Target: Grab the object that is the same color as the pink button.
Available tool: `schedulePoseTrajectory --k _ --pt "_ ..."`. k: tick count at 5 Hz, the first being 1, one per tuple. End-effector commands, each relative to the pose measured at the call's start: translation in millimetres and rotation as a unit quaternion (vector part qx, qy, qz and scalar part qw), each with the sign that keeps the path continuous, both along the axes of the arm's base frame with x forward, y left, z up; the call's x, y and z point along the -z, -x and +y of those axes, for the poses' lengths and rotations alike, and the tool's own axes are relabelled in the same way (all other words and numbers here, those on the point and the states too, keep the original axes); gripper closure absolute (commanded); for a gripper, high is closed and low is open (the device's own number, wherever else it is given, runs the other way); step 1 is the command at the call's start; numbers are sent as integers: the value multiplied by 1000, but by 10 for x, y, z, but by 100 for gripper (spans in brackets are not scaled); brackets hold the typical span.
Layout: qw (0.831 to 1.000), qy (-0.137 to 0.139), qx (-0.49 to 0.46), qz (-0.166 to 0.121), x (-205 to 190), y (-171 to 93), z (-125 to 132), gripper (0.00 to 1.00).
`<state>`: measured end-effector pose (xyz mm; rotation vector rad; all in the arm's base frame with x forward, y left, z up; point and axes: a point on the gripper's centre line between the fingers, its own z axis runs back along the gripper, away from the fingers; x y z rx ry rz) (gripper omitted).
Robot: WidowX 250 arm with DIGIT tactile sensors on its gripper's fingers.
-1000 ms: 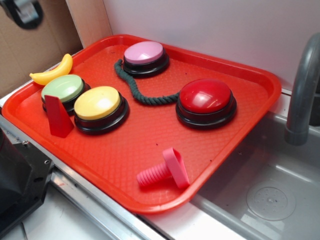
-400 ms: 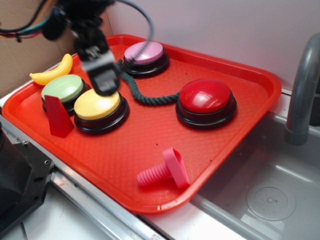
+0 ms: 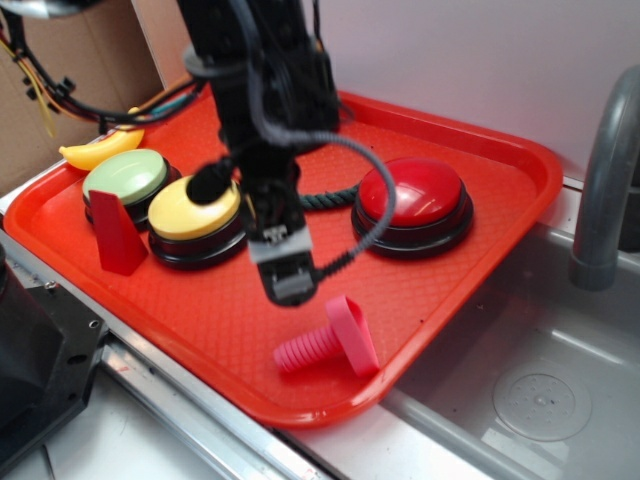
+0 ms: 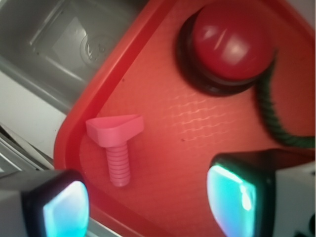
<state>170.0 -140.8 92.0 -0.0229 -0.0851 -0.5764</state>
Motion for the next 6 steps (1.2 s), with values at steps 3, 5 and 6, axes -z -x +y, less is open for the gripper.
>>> schedulePoseTrajectory --k 3,5,6 --pt "1000 -9 28 -3 636 -81 -175 0" --pt "1000 -3 26 17 761 -104 -150 0" --pt "999 -2 32 6 741 -111 -151 100"
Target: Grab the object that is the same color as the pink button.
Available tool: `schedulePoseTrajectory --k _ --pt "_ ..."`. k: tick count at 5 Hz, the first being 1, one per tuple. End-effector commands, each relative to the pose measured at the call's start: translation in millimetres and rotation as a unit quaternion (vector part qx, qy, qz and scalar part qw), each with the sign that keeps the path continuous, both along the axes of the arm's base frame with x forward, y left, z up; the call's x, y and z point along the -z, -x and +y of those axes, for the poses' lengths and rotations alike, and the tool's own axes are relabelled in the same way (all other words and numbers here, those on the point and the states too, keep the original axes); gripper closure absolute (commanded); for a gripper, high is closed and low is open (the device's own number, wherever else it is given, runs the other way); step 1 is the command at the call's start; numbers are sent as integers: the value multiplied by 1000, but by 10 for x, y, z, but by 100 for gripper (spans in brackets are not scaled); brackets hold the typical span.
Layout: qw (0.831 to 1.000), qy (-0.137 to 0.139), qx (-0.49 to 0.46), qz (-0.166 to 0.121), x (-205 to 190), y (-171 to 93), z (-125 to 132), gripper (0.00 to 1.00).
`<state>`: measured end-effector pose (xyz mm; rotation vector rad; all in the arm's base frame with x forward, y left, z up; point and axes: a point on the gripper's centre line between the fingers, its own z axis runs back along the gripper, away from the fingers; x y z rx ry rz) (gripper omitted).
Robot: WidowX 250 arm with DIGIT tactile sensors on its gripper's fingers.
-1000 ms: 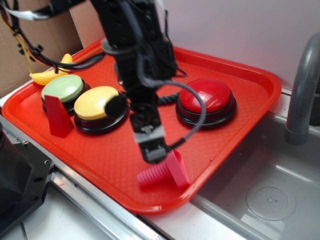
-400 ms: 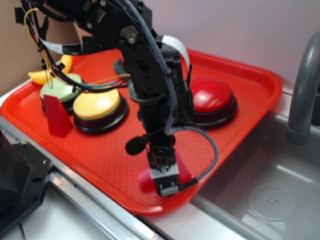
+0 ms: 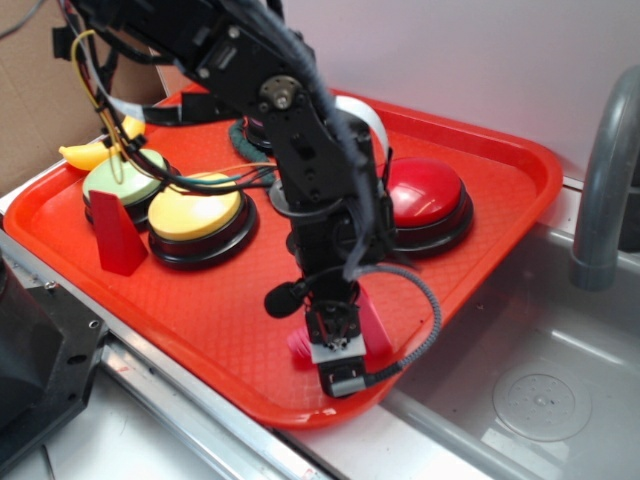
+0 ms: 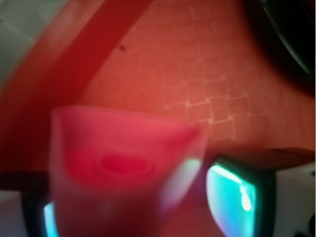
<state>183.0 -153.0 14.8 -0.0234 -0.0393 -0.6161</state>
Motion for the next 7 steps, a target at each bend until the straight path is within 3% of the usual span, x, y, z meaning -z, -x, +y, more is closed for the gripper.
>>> schedulePoseTrajectory --k 1,3,4,5,7 --pt "1000 6 2 -19 -73 30 -9 100" --pt "1000 6 -13 -23 -172 32 70 100" --pt "998 -11 -63 -3 -482 3 247 100" --pt "995 0 -101 -12 -825 -25 455 100" --pt "984 -19 -177 -24 -1521 54 1031 100"
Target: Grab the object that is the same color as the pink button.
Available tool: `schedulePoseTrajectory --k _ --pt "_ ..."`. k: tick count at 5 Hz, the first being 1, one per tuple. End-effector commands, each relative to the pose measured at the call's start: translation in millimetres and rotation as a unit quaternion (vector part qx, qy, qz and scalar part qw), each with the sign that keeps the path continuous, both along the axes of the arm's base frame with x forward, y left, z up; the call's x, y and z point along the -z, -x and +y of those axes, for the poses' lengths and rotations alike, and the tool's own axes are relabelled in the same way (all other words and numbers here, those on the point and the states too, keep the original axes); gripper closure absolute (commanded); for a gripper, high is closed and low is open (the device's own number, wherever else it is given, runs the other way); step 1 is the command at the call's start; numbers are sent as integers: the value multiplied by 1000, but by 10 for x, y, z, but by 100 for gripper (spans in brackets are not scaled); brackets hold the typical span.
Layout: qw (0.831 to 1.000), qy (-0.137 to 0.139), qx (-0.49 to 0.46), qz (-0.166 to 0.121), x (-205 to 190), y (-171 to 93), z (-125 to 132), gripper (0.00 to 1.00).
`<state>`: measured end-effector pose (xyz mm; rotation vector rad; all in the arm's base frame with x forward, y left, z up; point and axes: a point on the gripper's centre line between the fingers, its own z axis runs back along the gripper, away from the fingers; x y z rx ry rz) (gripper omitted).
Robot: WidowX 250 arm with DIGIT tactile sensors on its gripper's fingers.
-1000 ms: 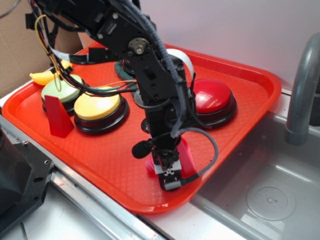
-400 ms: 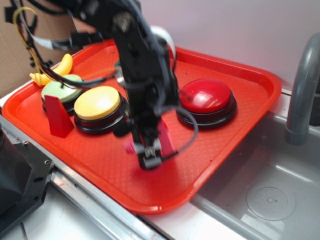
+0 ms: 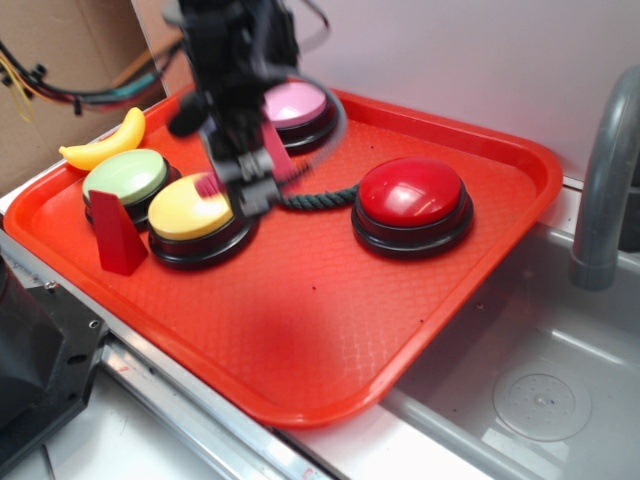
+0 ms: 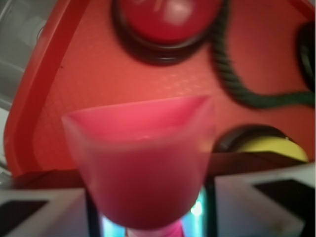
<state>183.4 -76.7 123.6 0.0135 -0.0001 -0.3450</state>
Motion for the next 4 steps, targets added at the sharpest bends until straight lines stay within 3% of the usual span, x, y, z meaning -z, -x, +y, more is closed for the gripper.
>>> schedulePoseTrajectory --k 1,2,4 --pt "996 -3 -77 -37 -617 147 531 100" --pt "994 -1 -106 -33 -707 227 693 100" --pt "987 -27 -152 -45 -813 338 895 100"
